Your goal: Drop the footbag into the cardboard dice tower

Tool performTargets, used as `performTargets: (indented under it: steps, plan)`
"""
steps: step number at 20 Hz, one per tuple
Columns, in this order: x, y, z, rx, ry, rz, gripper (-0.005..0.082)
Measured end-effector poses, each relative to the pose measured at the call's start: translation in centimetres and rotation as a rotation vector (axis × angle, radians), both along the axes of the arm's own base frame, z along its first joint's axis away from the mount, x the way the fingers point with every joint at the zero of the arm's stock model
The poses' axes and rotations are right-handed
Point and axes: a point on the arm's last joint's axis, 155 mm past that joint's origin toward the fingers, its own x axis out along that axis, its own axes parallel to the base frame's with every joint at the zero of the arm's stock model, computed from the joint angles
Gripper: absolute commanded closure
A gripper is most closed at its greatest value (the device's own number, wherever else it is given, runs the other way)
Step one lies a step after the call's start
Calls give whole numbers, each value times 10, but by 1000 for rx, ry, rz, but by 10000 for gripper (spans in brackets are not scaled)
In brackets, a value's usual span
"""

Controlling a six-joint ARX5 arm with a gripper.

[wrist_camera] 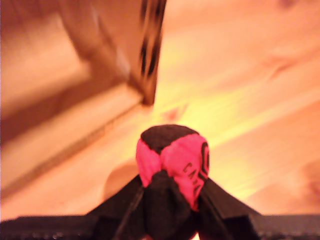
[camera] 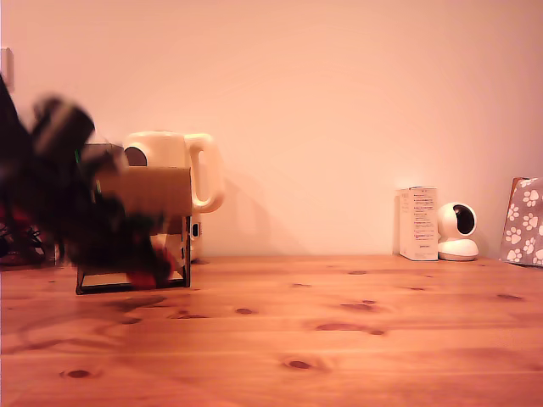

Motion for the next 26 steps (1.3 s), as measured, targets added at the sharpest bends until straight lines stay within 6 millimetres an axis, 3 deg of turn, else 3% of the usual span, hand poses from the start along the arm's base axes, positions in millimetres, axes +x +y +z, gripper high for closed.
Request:
performTargets:
  steps: [3,8,13,17,21,24,26]
  plan:
    - [-8,2,38,-10,-38,-1,597]
    - [-17,4,76,-23,-89,0,597]
    - [-21,6,133,-59,-230,2,597]
    - [-12,9,175,-86,-390,27,597]
    - [-4,14,195,-51,-458,41,597]
    - [17,22,233,-55,-522,71,597]
    - [35,31,245,-47,-518,95,597]
